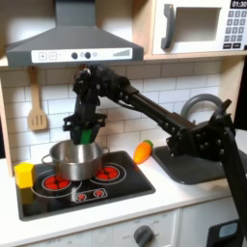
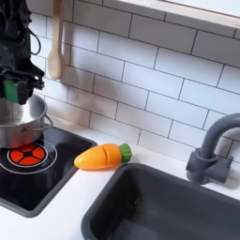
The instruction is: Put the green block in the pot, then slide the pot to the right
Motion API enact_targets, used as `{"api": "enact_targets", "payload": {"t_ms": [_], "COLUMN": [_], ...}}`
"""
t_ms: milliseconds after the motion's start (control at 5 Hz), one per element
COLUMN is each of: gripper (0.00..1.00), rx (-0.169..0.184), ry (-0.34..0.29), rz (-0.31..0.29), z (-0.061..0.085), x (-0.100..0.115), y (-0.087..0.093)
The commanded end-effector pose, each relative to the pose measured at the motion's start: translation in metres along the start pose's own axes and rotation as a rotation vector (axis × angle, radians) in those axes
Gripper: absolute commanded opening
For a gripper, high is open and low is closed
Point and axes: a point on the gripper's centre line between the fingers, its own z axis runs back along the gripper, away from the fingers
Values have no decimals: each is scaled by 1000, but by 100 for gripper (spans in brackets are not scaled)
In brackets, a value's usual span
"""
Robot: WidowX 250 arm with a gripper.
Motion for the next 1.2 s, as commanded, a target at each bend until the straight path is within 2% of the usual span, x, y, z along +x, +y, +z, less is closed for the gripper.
{"api": "enact_targets", "payload": {"t_ms": [0,600,1000], "gripper": [100,100,100], "rx": [-10,-16,-25], "ry": [44,103,113], "rz": [-9,-35,-53], "z": [-11,-27,-28], "x": [-5,-14,-18], "y": [-1,-6,-13]}}
